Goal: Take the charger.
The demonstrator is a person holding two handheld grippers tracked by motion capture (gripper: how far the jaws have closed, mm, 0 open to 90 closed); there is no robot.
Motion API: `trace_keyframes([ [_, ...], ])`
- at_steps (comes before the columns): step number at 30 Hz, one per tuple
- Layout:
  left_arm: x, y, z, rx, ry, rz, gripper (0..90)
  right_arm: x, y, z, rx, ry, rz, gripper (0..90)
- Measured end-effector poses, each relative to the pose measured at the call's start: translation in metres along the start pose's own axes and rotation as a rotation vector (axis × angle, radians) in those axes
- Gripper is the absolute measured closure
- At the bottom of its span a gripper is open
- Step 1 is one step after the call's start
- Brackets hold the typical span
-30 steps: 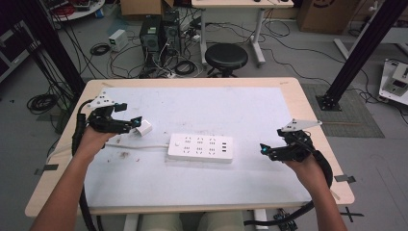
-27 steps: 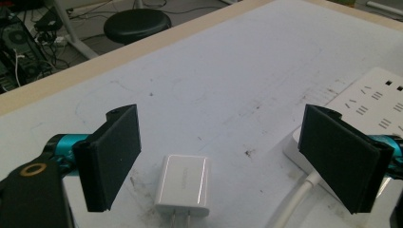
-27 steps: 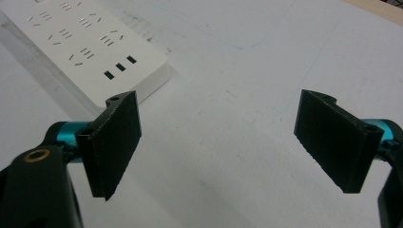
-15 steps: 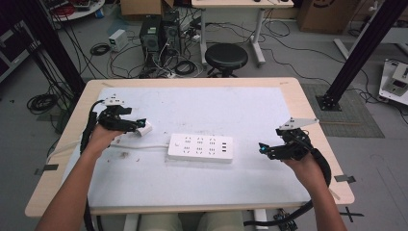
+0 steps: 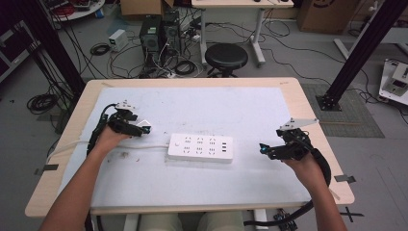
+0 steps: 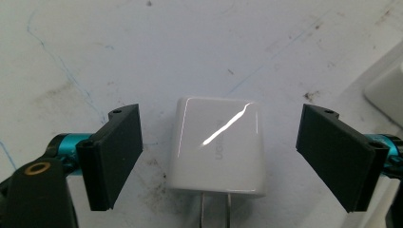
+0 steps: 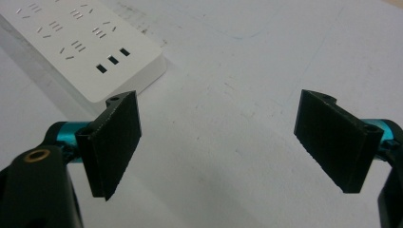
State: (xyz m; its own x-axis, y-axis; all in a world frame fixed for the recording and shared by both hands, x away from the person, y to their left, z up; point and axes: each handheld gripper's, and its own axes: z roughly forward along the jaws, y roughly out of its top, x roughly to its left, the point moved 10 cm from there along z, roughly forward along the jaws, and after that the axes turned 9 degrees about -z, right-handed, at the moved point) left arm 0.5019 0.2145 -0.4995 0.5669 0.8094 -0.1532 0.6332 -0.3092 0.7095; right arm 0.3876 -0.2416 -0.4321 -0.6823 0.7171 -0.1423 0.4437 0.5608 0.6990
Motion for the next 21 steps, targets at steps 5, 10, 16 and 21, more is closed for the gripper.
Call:
trace_keyframes([
  [5,0.004,-0.007,0.008,0.035,0.008,-0.003,15.7,-0.002,-0.002,0.001,0.001,0.0,0.001,16.1],
  [10,0.006,-0.01,0.013,0.042,0.02,-0.007,19.3,-0.002,-0.003,0.002,0.008,0.005,0.009,16.1],
  [16,0.007,-0.01,0.012,0.035,0.023,-0.011,21.8,-0.002,-0.003,0.002,0.008,0.004,0.003,16.1],
  [21,0.008,-0.01,0.012,0.031,0.032,-0.004,24.4,-0.002,-0.001,0.001,0.007,0.002,0.002,16.1],
])
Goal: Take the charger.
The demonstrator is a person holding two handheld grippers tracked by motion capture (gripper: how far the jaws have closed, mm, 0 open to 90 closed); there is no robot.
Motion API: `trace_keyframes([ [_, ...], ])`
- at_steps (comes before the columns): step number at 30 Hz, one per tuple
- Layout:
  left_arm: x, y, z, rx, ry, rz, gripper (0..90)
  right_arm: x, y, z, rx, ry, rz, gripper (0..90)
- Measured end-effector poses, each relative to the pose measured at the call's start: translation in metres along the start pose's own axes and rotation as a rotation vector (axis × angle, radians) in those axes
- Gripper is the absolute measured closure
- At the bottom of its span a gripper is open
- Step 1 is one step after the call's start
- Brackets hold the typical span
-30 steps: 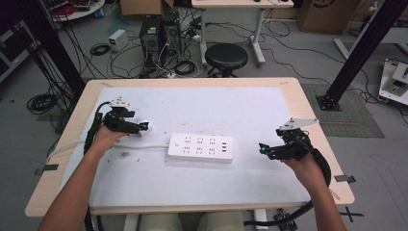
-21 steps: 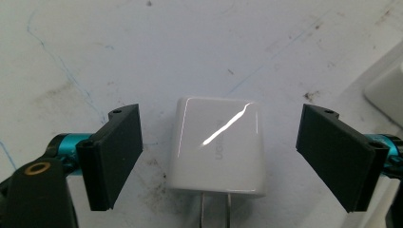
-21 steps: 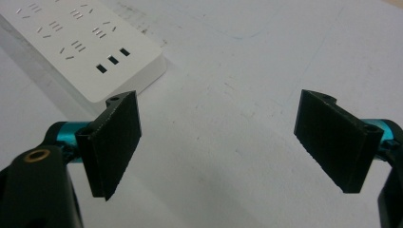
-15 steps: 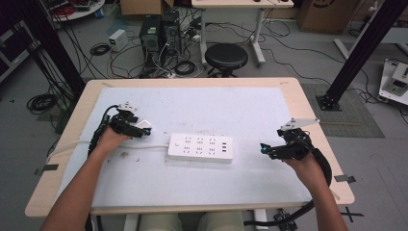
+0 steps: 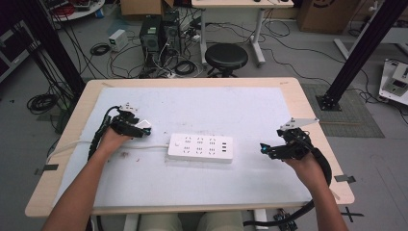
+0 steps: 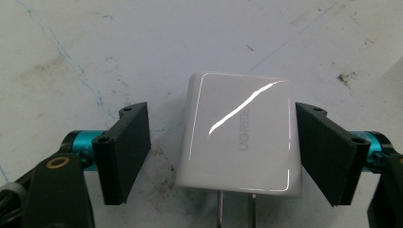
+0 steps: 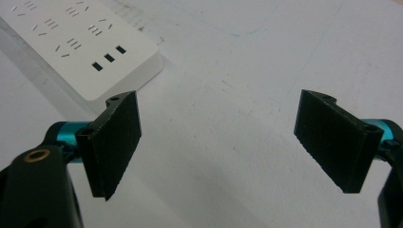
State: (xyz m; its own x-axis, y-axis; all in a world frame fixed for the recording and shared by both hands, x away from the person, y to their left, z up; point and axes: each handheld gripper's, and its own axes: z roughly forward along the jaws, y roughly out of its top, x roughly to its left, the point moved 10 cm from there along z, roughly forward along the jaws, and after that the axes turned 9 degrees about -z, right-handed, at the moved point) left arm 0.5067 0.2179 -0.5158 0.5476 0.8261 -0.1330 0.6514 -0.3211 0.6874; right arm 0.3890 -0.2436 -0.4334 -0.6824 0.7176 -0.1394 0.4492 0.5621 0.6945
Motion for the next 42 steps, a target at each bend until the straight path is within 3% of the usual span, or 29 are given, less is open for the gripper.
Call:
trace_keyframes([
  [8,0.0,-0.001,-0.001,-0.007,0.013,0.01,29.4,0.0,0.001,-0.001,-0.001,-0.002,-0.003,16.1],
  [14,-0.003,-0.002,-0.003,-0.031,-0.004,0.035,41.0,0.001,0.002,-0.001,-0.006,-0.003,-0.009,16.1],
  [22,-0.005,-0.003,-0.004,-0.04,0.003,0.021,42.4,0.002,0.002,-0.001,-0.007,-0.003,-0.011,16.2],
  [26,-0.006,-0.003,-0.006,-0.044,0.031,0.025,42.4,0.003,0.001,0.0,-0.003,0.002,-0.008,16.2],
  [30,-0.009,0.001,-0.016,-0.063,0.044,0.002,42.5,0.003,0.003,0.001,-0.005,0.004,-0.008,16.1],
  [34,-0.013,0.006,-0.03,-0.114,0.047,-0.032,42.5,0.005,0.004,0.003,-0.002,0.009,-0.02,16.2],
  [35,-0.017,0.009,-0.037,-0.134,0.038,-0.077,42.5,0.007,0.004,0.003,0.001,0.013,-0.021,16.1],
  [36,-0.02,0.009,-0.041,-0.138,0.037,-0.085,42.5,0.008,0.004,0.003,0.0,0.015,-0.023,16.1],
  [42,-0.036,0.013,-0.06,-0.205,0.033,-0.092,42.5,0.008,0.006,0.004,-0.016,-0.001,-0.017,16.1],
])
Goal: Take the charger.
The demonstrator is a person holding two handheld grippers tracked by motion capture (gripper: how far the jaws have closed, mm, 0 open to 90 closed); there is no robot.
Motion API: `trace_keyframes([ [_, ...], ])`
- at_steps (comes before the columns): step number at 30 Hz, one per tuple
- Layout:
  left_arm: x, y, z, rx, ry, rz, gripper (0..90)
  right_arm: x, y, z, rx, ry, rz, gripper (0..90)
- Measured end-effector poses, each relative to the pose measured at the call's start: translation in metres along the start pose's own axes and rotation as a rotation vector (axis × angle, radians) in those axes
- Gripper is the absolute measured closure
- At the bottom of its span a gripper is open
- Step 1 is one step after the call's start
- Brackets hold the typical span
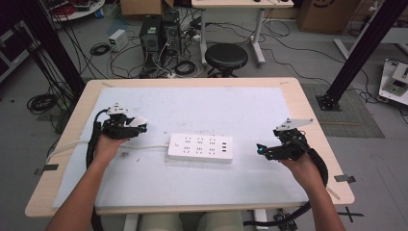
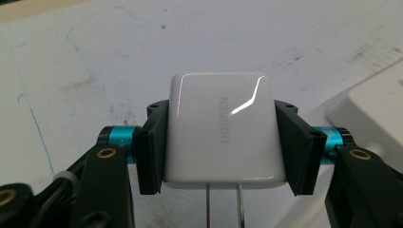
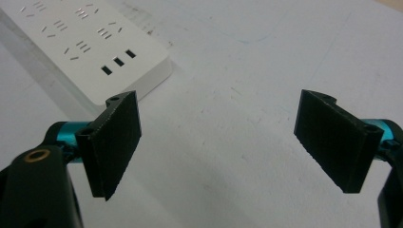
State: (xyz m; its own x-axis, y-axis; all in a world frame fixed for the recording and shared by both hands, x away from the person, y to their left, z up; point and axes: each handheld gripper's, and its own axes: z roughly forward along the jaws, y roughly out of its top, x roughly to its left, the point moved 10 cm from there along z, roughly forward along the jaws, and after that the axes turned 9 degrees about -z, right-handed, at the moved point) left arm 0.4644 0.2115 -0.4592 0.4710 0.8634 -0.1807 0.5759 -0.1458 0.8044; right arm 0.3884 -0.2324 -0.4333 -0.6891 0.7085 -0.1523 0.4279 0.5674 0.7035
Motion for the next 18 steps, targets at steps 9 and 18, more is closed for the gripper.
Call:
trace_keyframes([
  [9,-0.029,0.006,-0.027,-0.063,-0.021,-0.006,42.5,0.01,0.002,0.003,0.003,0.04,-0.011,16.1],
  [18,-0.058,0.0,-0.04,-0.086,-0.06,0.003,42.5,0.017,-0.002,0.003,0.002,0.059,-0.032,16.2],
])
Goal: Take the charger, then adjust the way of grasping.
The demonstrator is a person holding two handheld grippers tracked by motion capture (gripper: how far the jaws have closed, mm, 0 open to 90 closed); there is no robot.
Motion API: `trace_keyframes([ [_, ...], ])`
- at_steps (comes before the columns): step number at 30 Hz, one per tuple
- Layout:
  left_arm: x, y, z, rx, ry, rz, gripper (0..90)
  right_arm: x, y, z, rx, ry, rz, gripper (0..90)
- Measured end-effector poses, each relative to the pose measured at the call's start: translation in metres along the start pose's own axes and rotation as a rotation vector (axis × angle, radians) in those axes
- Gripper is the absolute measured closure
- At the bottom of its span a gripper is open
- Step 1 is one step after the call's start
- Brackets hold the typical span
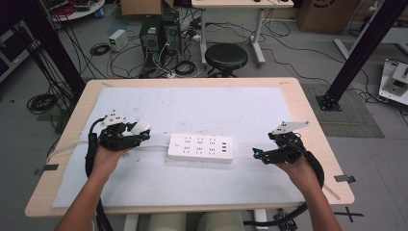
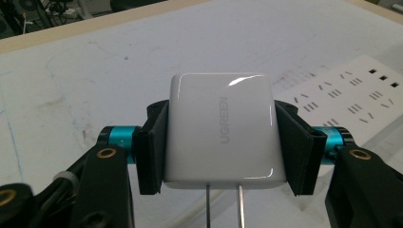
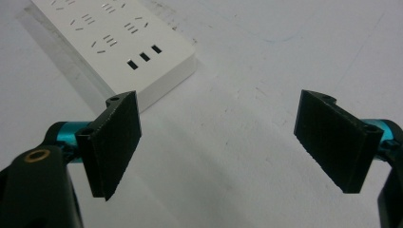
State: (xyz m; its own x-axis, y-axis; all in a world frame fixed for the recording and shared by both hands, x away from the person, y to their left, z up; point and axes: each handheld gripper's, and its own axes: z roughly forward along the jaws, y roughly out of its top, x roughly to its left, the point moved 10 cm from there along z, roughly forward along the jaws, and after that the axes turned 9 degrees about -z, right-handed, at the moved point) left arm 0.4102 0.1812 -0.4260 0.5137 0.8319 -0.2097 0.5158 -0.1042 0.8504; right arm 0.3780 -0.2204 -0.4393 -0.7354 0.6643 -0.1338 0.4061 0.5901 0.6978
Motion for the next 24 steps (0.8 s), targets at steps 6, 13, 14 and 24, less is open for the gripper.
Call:
trace_keyframes([
  [6,-0.02,0.001,-0.004,-0.02,-0.038,0.052,42.5,0.012,-0.007,0.002,-0.012,0.05,-0.018,16.1],
  [13,-0.031,0.001,-0.006,-0.028,-0.063,0.083,42.5,0.022,-0.003,-0.003,-0.066,0.095,-0.06,16.1],
  [14,-0.032,0.001,-0.006,-0.029,-0.065,0.086,42.4,0.023,-0.003,-0.004,-0.069,0.101,-0.062,16.1],
  [24,-0.048,0.003,-0.01,-0.045,-0.106,0.133,42.5,0.018,-0.004,-0.004,-0.072,0.057,-0.045,16.1],
])
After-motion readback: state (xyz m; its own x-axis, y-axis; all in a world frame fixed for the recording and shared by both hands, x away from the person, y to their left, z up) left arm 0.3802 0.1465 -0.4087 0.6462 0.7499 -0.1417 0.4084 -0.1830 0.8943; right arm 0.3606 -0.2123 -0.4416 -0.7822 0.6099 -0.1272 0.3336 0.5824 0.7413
